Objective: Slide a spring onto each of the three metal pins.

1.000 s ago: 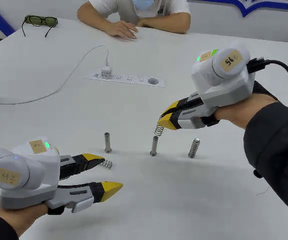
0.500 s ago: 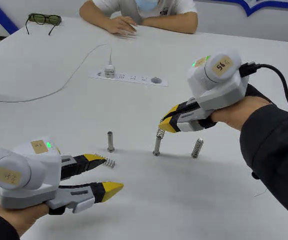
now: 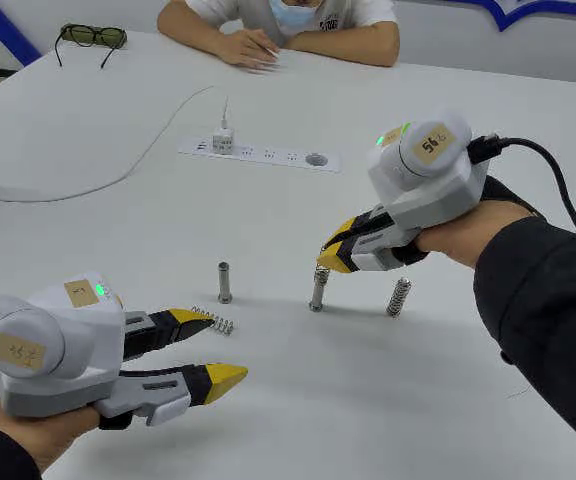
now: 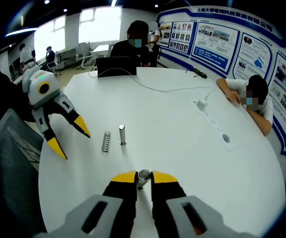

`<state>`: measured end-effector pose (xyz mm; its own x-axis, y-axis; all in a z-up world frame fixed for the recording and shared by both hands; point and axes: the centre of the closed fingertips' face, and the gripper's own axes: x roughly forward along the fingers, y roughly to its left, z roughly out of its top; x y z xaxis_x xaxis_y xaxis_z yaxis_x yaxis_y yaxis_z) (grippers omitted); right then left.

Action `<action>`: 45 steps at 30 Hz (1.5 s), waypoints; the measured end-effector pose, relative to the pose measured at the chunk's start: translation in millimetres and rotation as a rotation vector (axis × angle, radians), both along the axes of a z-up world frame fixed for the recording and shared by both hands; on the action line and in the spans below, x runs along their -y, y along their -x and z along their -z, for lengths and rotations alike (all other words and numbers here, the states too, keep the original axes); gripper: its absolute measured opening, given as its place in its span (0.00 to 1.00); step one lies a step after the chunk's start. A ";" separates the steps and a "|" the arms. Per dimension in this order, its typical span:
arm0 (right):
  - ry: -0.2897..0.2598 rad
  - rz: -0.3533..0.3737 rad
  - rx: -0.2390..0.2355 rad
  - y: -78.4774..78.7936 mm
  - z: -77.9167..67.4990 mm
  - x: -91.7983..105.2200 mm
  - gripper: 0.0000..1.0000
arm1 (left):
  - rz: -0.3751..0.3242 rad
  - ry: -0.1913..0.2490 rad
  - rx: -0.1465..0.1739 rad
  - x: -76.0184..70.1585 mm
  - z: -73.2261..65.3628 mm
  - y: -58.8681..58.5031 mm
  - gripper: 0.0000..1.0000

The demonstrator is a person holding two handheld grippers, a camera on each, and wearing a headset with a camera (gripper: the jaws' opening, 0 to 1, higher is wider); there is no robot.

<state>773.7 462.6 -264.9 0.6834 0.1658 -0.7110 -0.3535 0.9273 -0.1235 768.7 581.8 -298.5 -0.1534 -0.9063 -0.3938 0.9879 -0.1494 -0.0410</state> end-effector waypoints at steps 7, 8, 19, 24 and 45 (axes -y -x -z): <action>-0.004 0.006 -0.016 -1.1 11.1 0.4 0.11 | -0.003 -0.002 -0.001 -0.1 1.4 -1.5 0.41; -0.004 0.007 -0.018 -1.2 12.6 0.4 0.11 | -0.003 -0.002 -0.001 -0.1 1.4 -1.4 0.41; -0.020 0.033 -0.033 -1.6 31.2 3.1 0.12 | -0.013 -0.005 -0.006 -1.7 2.9 -4.1 0.41; -0.023 0.042 -0.037 -3.3 38.1 5.0 0.12 | -0.015 -0.008 -0.007 -2.3 4.1 -3.0 0.41; -0.004 0.040 -0.027 -2.3 42.3 6.8 0.16 | -0.023 -0.009 -0.012 -3.6 4.8 -4.6 0.41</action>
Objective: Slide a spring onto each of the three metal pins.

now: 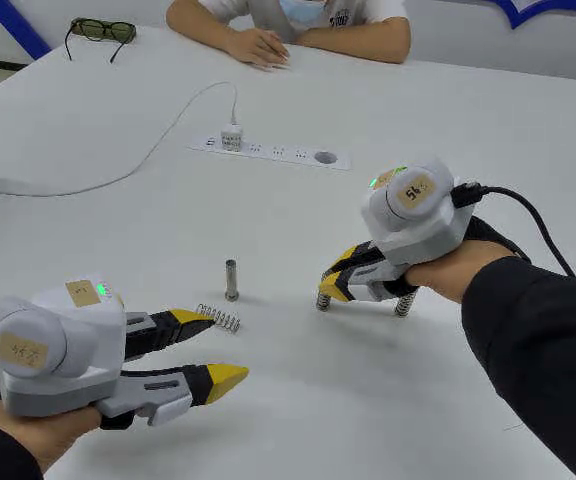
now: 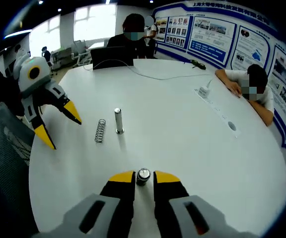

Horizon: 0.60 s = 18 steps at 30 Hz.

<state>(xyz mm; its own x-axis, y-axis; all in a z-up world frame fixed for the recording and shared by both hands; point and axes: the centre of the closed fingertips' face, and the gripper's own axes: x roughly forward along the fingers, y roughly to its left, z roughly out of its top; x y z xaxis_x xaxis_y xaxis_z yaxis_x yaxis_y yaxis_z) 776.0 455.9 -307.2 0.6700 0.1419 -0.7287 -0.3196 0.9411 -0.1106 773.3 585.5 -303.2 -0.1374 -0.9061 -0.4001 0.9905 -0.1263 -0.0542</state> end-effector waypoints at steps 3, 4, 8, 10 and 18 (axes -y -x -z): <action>0.000 0.002 0.004 0.7 -0.7 0.4 0.16 | -0.001 0.000 0.000 0.0 -0.1 -0.2 0.41; 0.001 0.002 0.004 1.2 -0.6 0.2 0.17 | 0.000 0.000 0.000 0.0 -0.2 -0.2 0.41; 0.004 0.003 0.007 3.7 -0.8 -0.4 0.17 | -0.001 0.000 0.003 0.1 -0.6 -1.0 0.41; 0.002 0.007 0.007 5.6 -0.5 -0.1 0.17 | -0.003 0.002 0.003 0.2 -1.3 -1.4 0.41; -0.012 0.028 -0.004 20.0 7.1 0.2 0.17 | -0.009 0.002 0.005 -0.7 -1.9 -3.2 0.41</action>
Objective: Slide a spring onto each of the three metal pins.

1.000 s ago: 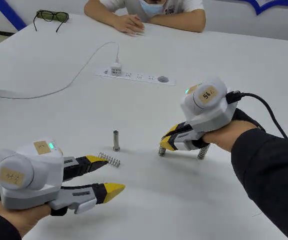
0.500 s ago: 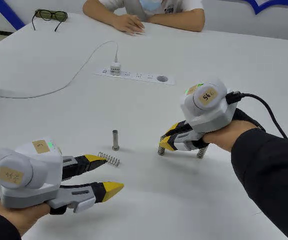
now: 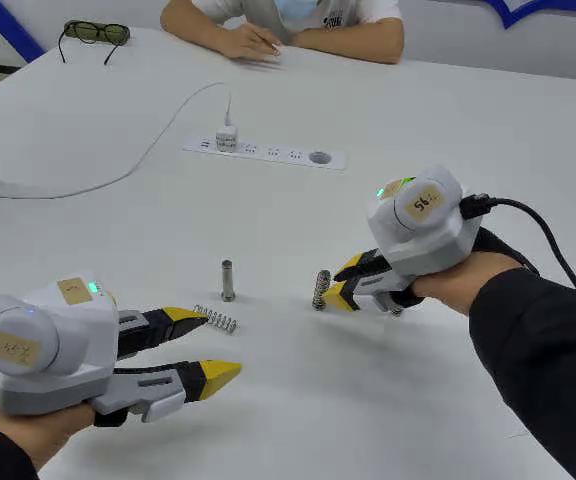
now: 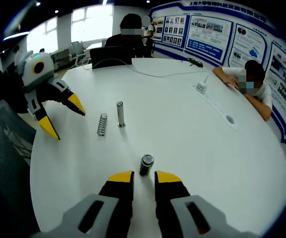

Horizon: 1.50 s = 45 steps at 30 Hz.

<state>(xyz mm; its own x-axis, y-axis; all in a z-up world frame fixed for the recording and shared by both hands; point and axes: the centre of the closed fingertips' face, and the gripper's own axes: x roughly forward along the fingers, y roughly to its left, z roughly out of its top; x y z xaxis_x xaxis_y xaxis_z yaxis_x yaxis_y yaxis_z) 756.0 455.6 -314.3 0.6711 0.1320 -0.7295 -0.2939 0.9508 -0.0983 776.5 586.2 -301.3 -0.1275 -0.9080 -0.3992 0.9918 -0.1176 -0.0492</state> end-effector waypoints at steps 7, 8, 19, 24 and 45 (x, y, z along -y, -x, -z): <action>-0.014 0.002 -0.002 9.4 3.0 -8.6 0.17 | -0.003 0.000 0.001 -0.2 -1.2 -0.1 0.41; -0.016 0.003 -0.002 10.2 3.5 -9.7 0.17 | -0.003 0.000 0.002 -0.3 -1.3 -0.3 0.41; -0.049 -0.028 0.010 6.5 2.8 -34.6 0.17 | -0.013 -0.002 0.003 -2.2 -1.8 -3.2 0.41; -0.078 -0.050 0.026 -3.3 0.0 -48.7 0.17 | -0.017 -0.003 0.003 -4.0 -1.5 -4.4 0.41; -0.152 -0.083 0.096 -44.9 5.3 -95.8 0.19 | -0.032 -0.015 0.008 -9.1 0.3 -10.3 0.41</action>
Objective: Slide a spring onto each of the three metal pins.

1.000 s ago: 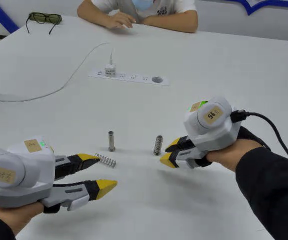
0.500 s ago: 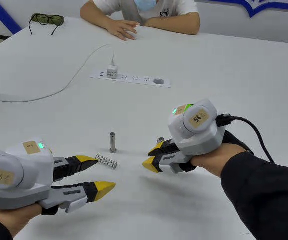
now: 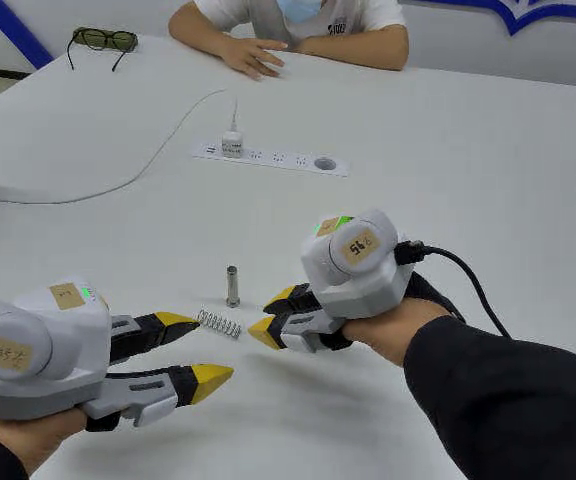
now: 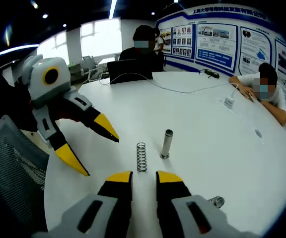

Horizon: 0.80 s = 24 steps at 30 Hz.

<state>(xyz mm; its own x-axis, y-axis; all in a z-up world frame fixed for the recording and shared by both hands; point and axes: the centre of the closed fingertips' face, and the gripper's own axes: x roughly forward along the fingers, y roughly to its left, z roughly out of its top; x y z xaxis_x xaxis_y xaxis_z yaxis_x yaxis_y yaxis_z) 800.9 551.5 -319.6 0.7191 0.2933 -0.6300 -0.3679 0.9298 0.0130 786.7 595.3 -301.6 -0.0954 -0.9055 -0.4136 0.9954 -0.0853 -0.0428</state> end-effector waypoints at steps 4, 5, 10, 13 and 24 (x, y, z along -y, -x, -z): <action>0.010 -0.006 0.006 -7.2 5.7 -7.3 0.19 | -0.005 -0.002 0.000 -1.4 0.6 -2.0 0.41; 0.013 -0.008 0.006 -8.2 6.9 -8.4 0.19 | -0.006 -0.002 0.000 -1.6 0.6 -2.2 0.41; 0.028 -0.010 0.002 -13.3 14.7 -11.7 0.19 | -0.010 -0.006 0.000 -3.7 1.9 -4.0 0.41; 0.027 0.003 -0.004 -14.9 17.6 -9.6 0.19 | -0.013 -0.007 0.000 -4.6 2.4 -5.6 0.41; 0.027 0.019 -0.022 -19.0 27.9 -9.0 0.15 | -0.016 -0.009 0.001 -4.8 2.4 -7.4 0.40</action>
<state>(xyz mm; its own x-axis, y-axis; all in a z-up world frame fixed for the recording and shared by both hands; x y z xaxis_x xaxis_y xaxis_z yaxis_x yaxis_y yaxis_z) 819.9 560.4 -347.5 0.7101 0.2623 -0.6534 -0.3496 0.9369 -0.0038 794.1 600.1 -304.0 -0.0805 -0.9030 -0.4220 0.9967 -0.0691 -0.0424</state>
